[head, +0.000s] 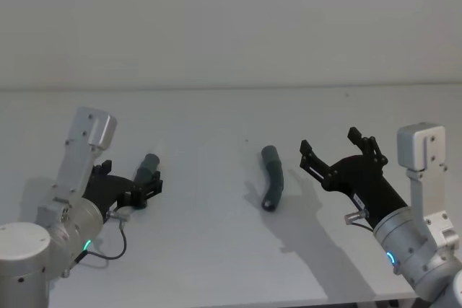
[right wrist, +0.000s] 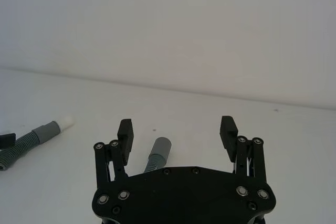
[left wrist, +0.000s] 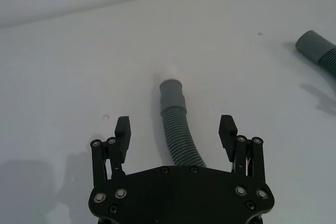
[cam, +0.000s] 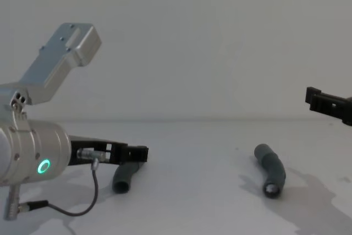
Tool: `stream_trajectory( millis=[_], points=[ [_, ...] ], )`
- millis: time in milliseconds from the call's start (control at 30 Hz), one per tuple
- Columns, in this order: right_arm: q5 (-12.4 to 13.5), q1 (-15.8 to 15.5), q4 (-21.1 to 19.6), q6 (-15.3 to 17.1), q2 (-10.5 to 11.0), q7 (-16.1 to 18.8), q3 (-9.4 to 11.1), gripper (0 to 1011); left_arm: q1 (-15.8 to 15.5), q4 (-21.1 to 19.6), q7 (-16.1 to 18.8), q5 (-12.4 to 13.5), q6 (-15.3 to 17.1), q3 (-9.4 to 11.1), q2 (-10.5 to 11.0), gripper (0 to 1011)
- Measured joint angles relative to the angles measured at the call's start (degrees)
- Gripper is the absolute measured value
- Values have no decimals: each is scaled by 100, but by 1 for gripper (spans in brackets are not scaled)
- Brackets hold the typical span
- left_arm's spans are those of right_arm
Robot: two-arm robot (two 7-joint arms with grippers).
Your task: Use both hands to pick up one end of the pipe from the table, align the ends, and insert them.
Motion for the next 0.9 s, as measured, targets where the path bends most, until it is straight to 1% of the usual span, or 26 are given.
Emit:
stream_trajectory(
  millis=[167, 333, 600, 900],
  points=[
    [0, 0, 0, 0, 0, 0, 0, 1006, -36, 75, 71, 0, 117, -25, -112, 1003],
    [0, 0, 0, 0, 0, 0, 0, 1006, -84, 158, 105, -6, 167, -45, -210, 1003],
    [0, 0, 0, 0, 0, 0, 0, 1006, -227, 391, 109, -33, 179, -58, -414, 1003],
    [0, 0, 0, 0, 0, 0, 0, 1006, -365, 619, 115, -34, 181, -87, -585, 1003]
  ],
)
